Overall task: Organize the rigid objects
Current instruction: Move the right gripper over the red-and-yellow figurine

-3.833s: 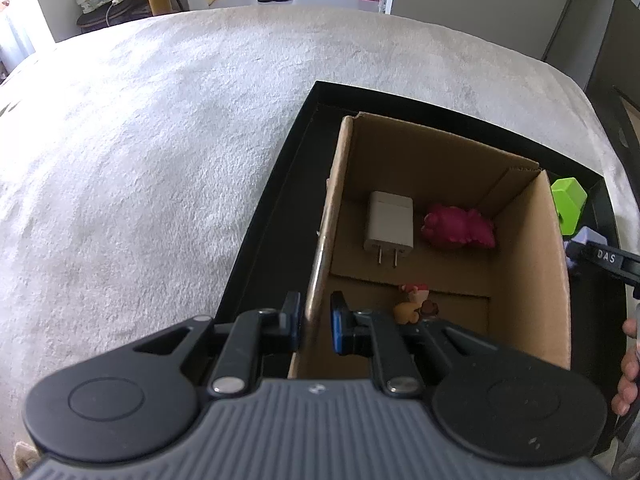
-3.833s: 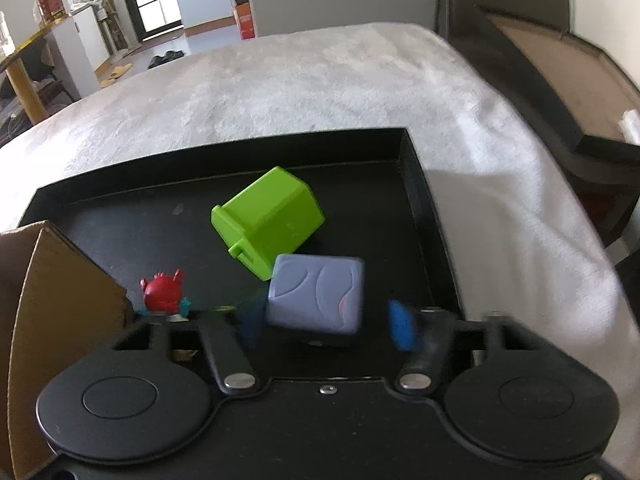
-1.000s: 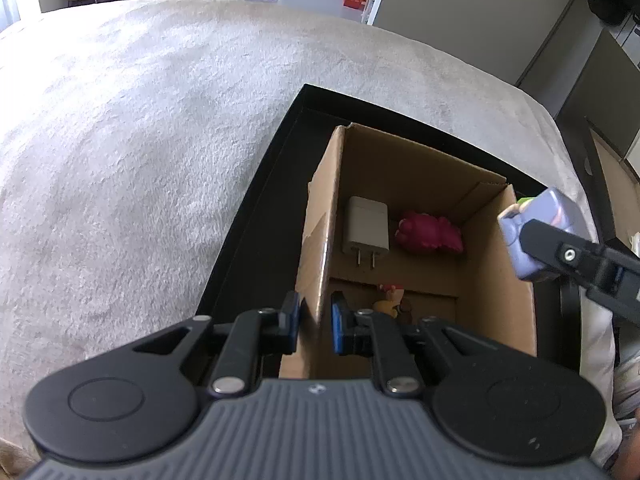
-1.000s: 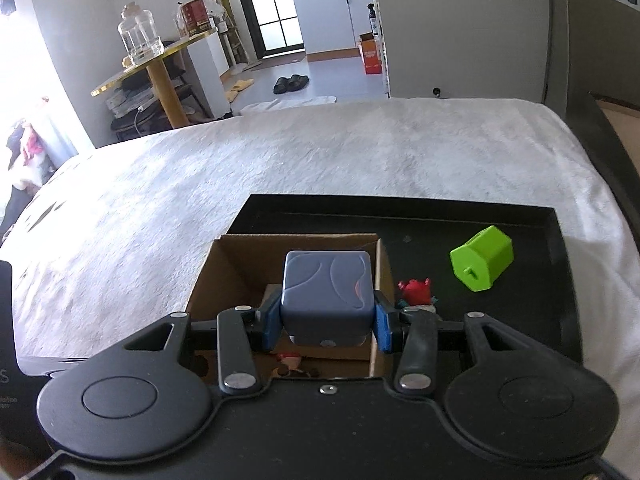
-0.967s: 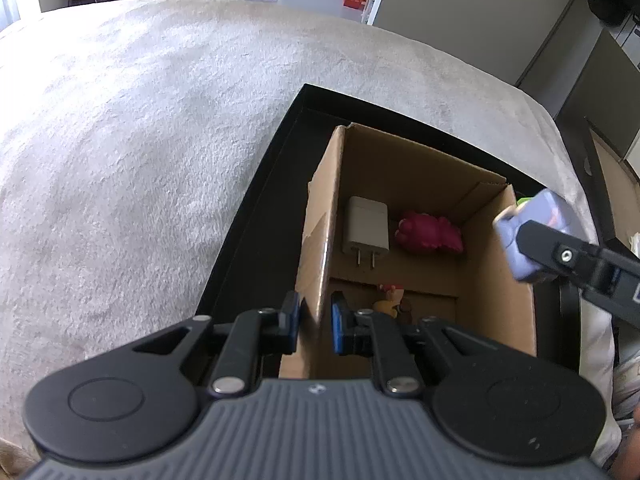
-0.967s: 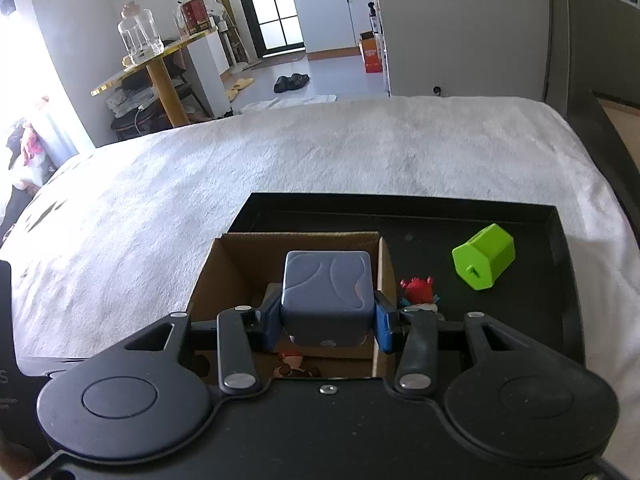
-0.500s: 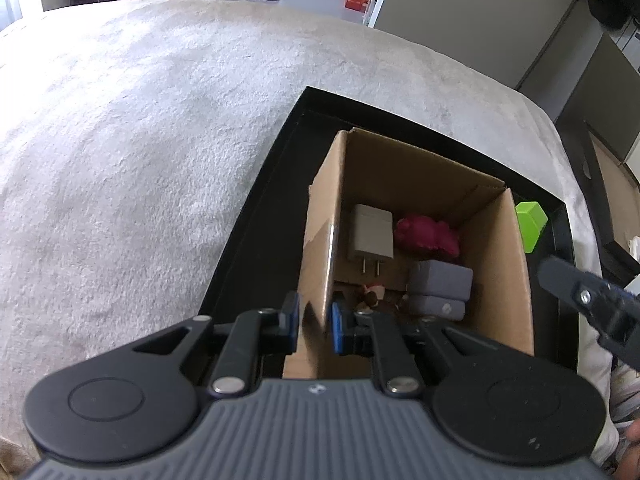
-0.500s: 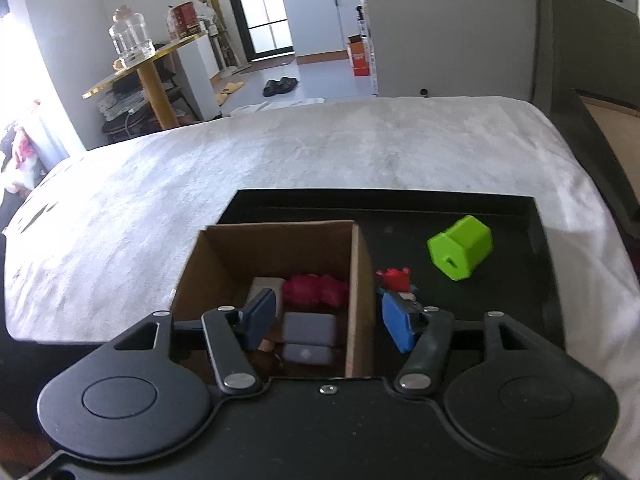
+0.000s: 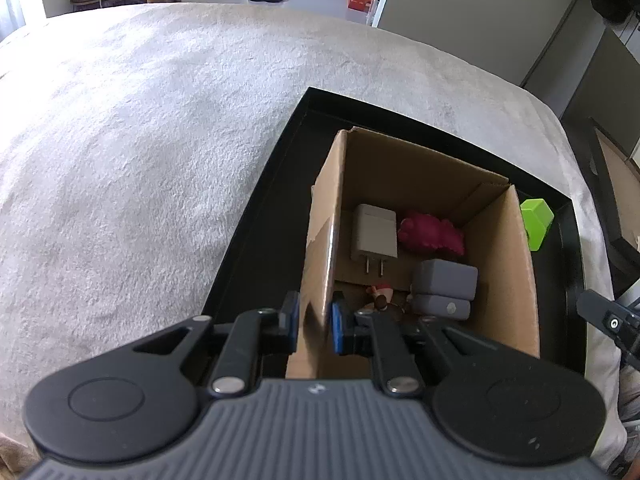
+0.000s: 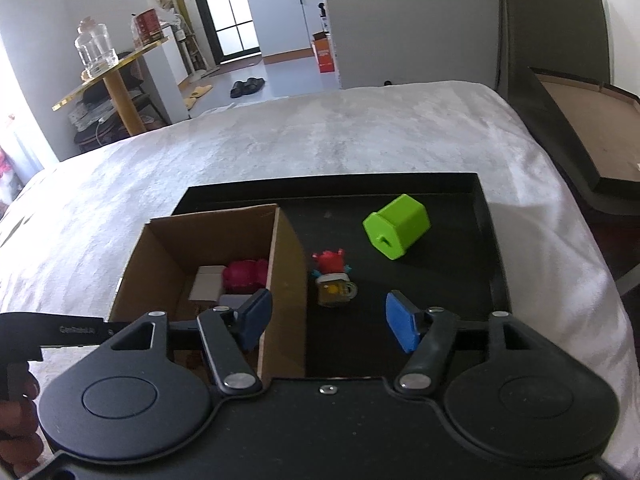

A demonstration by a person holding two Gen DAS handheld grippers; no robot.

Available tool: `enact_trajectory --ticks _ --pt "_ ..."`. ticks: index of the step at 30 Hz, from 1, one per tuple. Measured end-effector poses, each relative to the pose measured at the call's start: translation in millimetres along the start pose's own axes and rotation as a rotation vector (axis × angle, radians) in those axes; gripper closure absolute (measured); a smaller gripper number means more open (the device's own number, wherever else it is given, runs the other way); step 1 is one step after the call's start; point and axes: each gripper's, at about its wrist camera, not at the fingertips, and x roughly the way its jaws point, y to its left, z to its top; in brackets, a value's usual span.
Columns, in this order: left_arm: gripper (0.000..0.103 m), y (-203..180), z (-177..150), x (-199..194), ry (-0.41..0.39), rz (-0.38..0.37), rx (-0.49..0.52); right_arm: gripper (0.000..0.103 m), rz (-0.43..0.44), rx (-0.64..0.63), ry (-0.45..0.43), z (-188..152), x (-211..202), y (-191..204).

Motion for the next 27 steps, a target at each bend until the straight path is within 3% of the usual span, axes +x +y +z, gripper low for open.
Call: enact_trajectory --ticks 16,27 --pt "0.088 -6.7 1.8 2.6 -0.003 0.038 0.012 0.033 -0.010 0.048 0.006 -4.2 19.1 -35.8" --pt "0.090 2.0 8.3 2.6 -0.016 0.057 -0.031 0.033 0.075 0.039 0.044 -1.9 51.5 -38.9"
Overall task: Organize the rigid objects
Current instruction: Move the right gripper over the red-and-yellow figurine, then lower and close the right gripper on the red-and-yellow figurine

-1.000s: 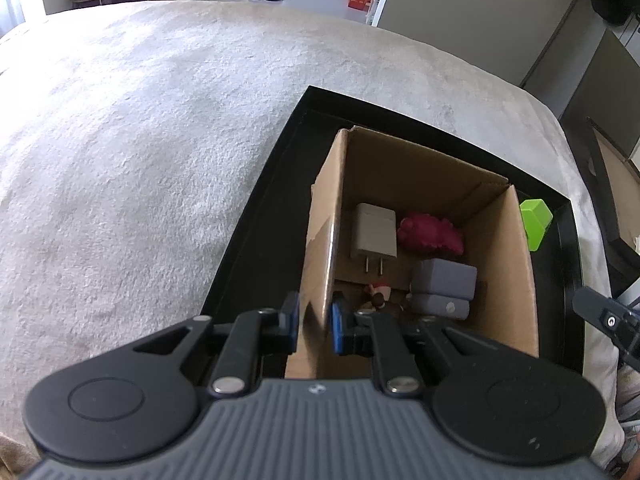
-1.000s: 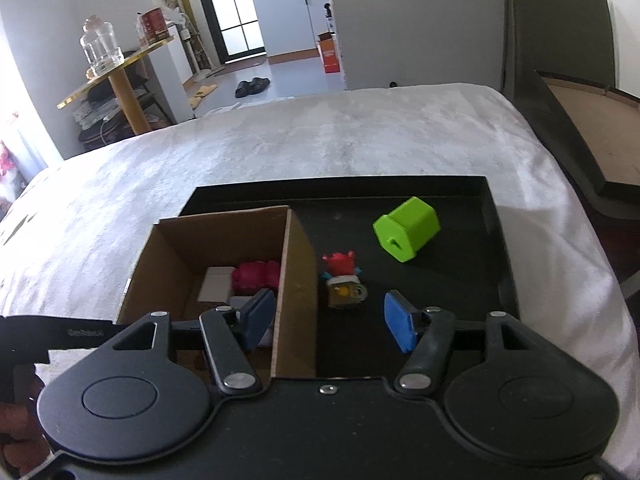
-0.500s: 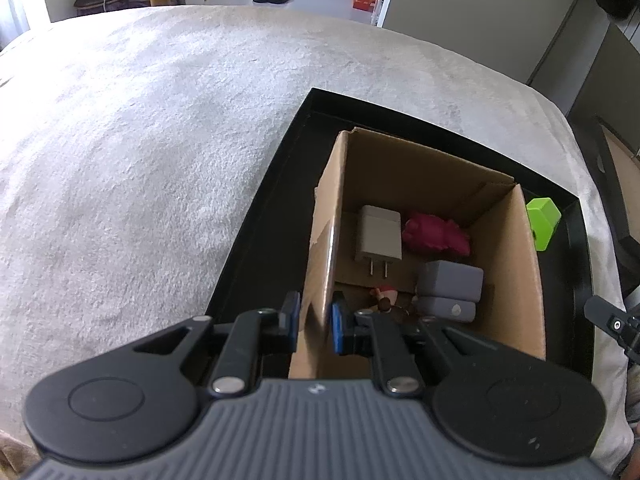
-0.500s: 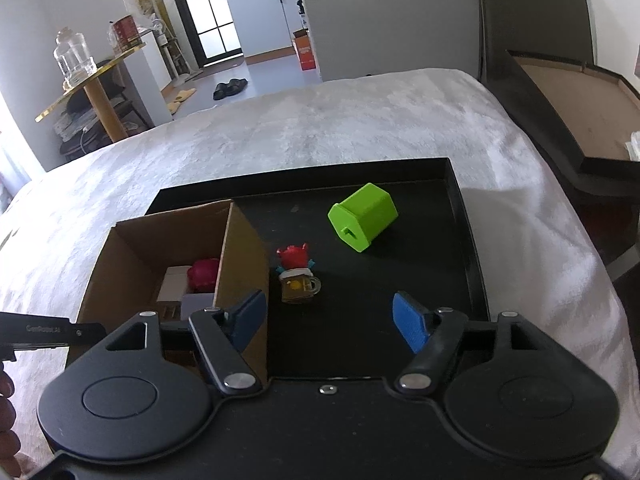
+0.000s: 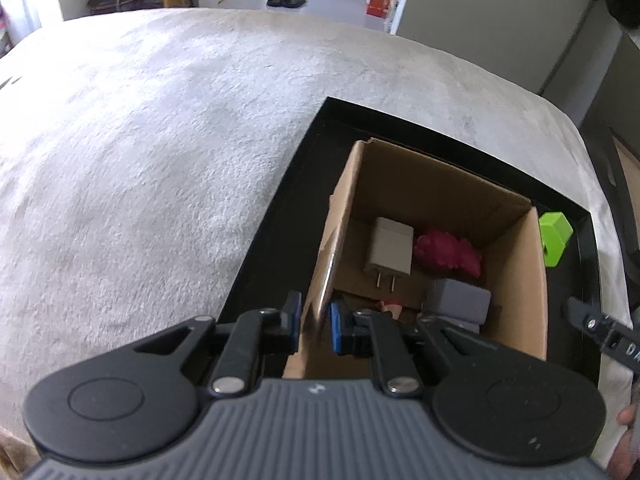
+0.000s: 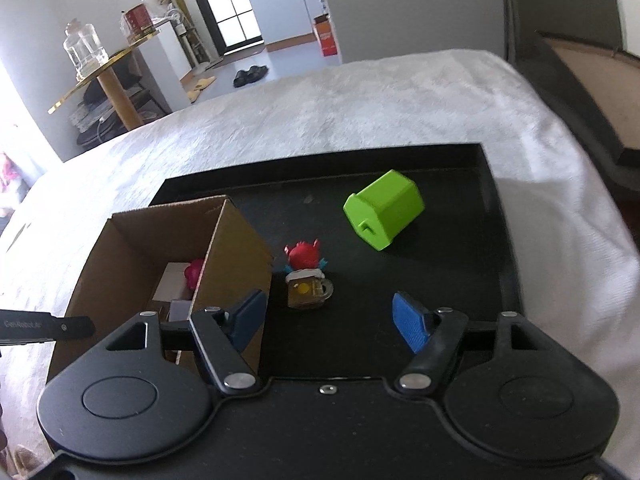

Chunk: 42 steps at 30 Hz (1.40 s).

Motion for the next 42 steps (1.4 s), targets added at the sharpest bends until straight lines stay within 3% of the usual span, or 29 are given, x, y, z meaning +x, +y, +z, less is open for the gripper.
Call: enact_trajectory --ticks 12,24,29,30,42 --pt "0.091 13.5 3.8 0.3 0.004 -0.003 -0.020 0.042 0.038 -0.026 0.055 -3.4 38.9 7.6" --pt "0.091 22.4 3.6 -0.1 0.005 -0.031 -0.021 0.048 0.020 -0.050 0.081 -2.2 68.3 16.3" --pt "0.091 23.0 4.0 0.4 0.002 -0.034 -0.020 0.061 0.014 -0.060 0.091 -2.2 75.2 20.5" --pt "0.091 22.9 3.7 0.3 0.000 -0.034 -0.020 0.065 0.012 -0.064 0.089 -2.0 75.0 20.7" --pt "0.092 14.4 1.5 -2.4 -0.034 -0.010 0.006 0.066 -0.019 -0.026 0.111 -24.7 46.3 3.3"
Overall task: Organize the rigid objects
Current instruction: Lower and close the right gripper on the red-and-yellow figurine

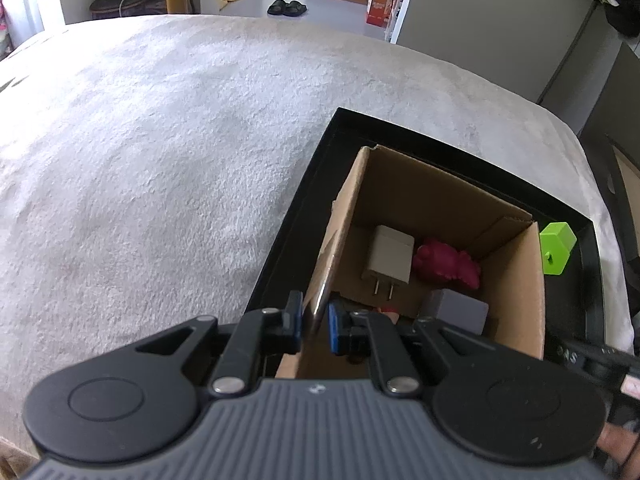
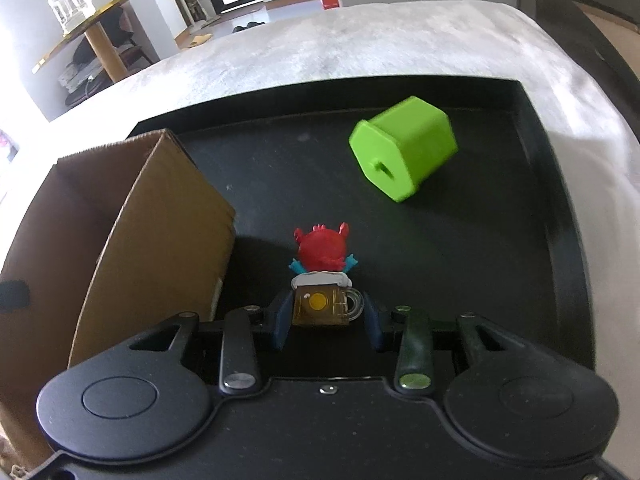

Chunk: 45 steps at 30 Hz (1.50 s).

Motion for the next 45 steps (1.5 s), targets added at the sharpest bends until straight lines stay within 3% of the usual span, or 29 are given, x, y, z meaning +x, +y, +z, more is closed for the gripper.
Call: enact_trajectory --ticks 23,33,36,41,45 --pt "0.091 3.3 -0.9 0.8 0.005 -0.012 -0.010 0.063 -0.016 0.081 0.041 -43.4 -32.3 -17.9" --pt "0.091 5.0 0.2 2.5 0.014 -0.017 -0.025 0.041 -0.021 0.080 0.009 -41.7 -27.9 -15.6" --pt "0.091 5.6 0.4 3.0 0.015 -0.017 -0.027 0.039 -0.027 0.063 0.001 -36.7 -23.3 -11.8" --pt "0.091 6.0 0.3 3.7 0.017 -0.019 -0.029 0.040 -0.039 0.047 -0.008 -31.1 -19.0 -7.9" --pt "0.091 5.6 0.4 3.9 0.018 -0.018 -0.030 0.054 -0.058 0.055 -0.011 -27.9 -18.6 -7.1"
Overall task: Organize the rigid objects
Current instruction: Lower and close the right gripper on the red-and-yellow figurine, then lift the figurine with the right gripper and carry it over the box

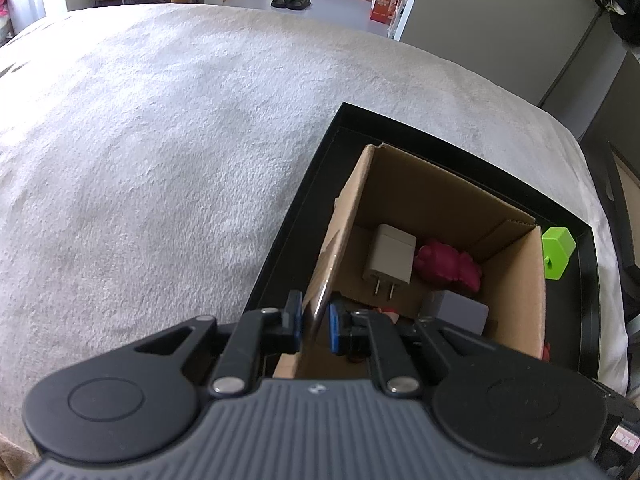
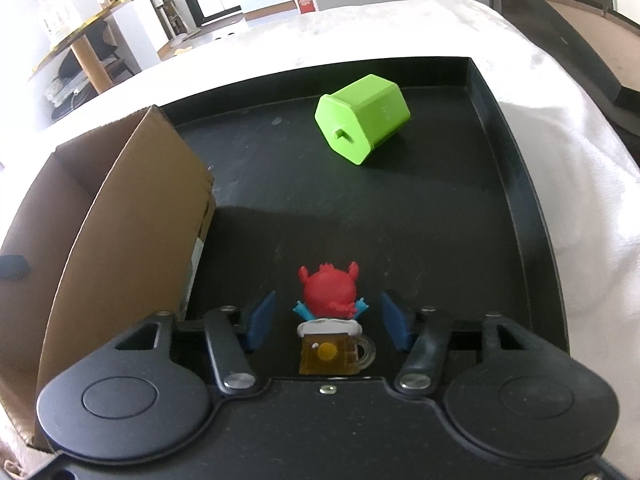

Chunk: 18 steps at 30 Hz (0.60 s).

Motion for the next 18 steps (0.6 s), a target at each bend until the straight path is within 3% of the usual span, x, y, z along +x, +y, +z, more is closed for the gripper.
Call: enact_trajectory --ticks 2,18 --pt "0.091 -0.4 0.1 0.5 0.001 0.001 0.000 0.065 0.010 0.005 0.003 0.8 0.0 -0.3" --pt "0.091 0.0 0.2 0.1 0.001 0.000 -0.005 0.065 0.000 -0.016 -0.037 6.4 -23.1 -2.3"
